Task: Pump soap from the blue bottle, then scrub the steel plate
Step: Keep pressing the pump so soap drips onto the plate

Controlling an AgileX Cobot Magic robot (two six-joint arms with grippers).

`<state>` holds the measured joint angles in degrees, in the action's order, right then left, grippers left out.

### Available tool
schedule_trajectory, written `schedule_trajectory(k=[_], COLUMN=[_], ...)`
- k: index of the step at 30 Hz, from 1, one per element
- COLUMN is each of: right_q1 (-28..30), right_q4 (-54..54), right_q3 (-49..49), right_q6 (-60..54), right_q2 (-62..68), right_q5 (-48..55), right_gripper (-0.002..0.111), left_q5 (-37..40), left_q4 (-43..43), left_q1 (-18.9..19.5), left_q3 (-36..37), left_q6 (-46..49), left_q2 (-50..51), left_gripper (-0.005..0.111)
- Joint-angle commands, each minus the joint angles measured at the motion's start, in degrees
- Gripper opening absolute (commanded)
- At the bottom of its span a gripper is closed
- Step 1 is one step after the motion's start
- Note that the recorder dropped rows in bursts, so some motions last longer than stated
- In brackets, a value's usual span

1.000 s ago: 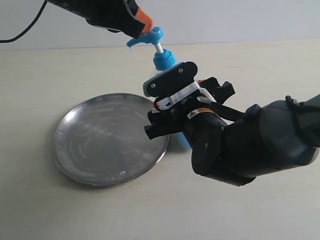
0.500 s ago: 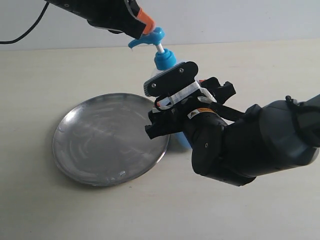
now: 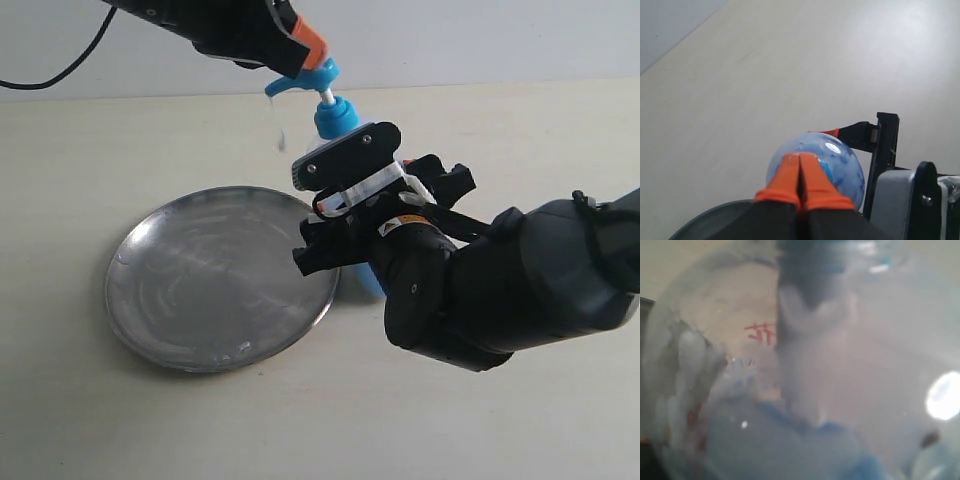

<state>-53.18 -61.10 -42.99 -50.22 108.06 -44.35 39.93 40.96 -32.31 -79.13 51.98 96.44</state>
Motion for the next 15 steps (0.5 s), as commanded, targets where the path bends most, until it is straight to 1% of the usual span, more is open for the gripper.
schedule_trajectory(k=[1, 7, 15], right_q1=[-0.2, -0.2, -0.2], right_q4=[2.2, 2.2, 2.2], right_q3=[0.1, 0.1, 0.1], right_q6=[-1.3, -1.3, -1.4], right_q2=[0.7, 0.7, 0.7], right_q5=[4.6, 4.2, 4.3], right_gripper=[0.000, 0.000, 0.000], left_q5=[6.9, 7.3, 6.1], left_q4=[-2.3, -2.3, -2.3], left_q1=[-1.5, -1.5, -1.5], left_q3=[1.7, 1.9, 4.8], left_q6=[0.3, 0.3, 0.3], left_q2=[2.9, 2.9, 2.9], left_gripper=[0.000, 0.000, 0.000])
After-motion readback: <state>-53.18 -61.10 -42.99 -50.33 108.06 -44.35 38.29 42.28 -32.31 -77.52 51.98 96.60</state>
